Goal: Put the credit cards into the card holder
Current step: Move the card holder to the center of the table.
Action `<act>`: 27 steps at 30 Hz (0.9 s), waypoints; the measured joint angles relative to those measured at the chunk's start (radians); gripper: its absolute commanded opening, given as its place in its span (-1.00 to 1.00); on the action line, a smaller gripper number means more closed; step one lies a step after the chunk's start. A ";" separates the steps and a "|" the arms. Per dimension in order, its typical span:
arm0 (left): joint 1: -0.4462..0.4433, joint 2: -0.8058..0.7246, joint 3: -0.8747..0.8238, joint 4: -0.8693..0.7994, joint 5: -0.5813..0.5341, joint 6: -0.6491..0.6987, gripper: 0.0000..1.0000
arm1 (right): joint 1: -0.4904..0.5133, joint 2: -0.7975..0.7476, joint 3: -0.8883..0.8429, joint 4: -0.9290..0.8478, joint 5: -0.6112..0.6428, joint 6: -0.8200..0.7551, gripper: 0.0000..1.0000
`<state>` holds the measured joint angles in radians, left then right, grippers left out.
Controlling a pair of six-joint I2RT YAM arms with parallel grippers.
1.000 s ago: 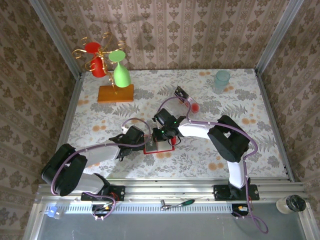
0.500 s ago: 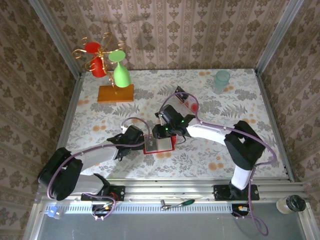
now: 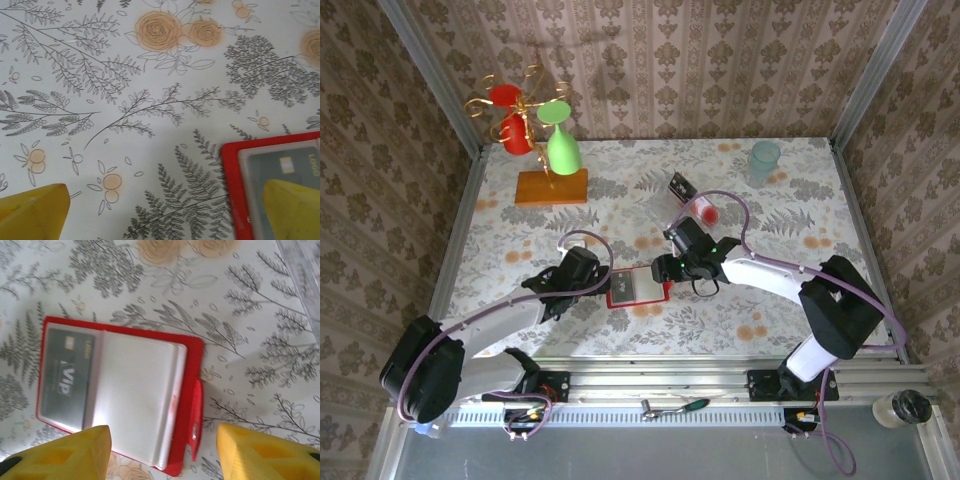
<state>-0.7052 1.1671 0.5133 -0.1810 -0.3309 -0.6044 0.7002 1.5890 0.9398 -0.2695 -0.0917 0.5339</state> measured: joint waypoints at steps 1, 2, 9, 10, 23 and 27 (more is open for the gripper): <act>0.000 0.000 0.000 0.003 0.006 0.000 1.00 | 0.000 0.002 -0.004 0.000 0.003 0.000 0.14; 0.000 0.000 0.000 0.007 0.012 0.001 1.00 | 0.000 0.003 -0.006 0.000 0.003 0.000 0.12; 0.000 0.000 -0.001 0.069 0.051 0.000 1.00 | -0.010 0.031 -0.025 0.039 0.003 0.007 -0.89; 0.000 0.000 -0.002 0.087 0.058 -0.006 1.00 | -0.013 0.031 -0.035 0.045 0.003 0.009 -1.00; -0.077 0.130 -0.003 0.305 0.205 -0.086 1.00 | -0.101 -0.087 -0.186 0.087 -0.012 0.018 -1.00; -0.124 0.204 -0.002 0.357 0.219 -0.105 1.00 | -0.116 -0.100 -0.199 0.090 -0.026 0.015 -1.00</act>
<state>-0.8288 1.3716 0.5117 0.1764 -0.1123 -0.7097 0.5846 1.4891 0.7410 -0.1799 -0.1173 0.5491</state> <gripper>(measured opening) 0.999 0.064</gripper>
